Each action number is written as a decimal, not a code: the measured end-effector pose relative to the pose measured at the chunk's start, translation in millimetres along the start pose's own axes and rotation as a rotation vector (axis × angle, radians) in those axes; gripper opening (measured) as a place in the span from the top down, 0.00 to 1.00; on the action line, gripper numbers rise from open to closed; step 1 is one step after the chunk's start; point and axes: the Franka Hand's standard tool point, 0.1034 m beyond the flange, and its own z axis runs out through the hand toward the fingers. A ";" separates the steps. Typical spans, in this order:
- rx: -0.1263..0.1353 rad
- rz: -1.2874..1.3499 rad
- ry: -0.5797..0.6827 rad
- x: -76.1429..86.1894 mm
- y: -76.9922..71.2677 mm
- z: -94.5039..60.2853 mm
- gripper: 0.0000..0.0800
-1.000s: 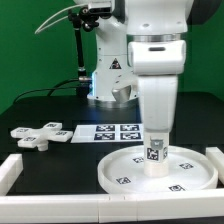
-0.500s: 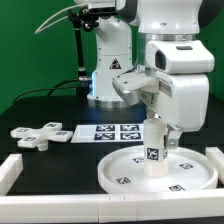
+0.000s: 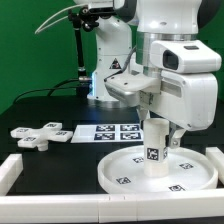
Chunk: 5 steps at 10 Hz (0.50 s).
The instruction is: Assemble round table
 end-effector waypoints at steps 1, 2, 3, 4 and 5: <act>0.001 0.010 0.000 -0.2 -0.3 0.4 0.19; 0.001 0.011 0.000 -0.4 -0.5 0.6 0.42; 0.001 0.011 0.000 -0.7 -0.6 0.6 0.42; 0.001 0.031 0.001 -0.7 -0.6 0.6 0.49; 0.001 0.060 0.001 -0.7 -0.6 0.6 0.49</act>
Offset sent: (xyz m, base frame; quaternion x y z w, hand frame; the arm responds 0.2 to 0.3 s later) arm 0.0000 0.0000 0.0000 0.0000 0.0000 0.0000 1.0000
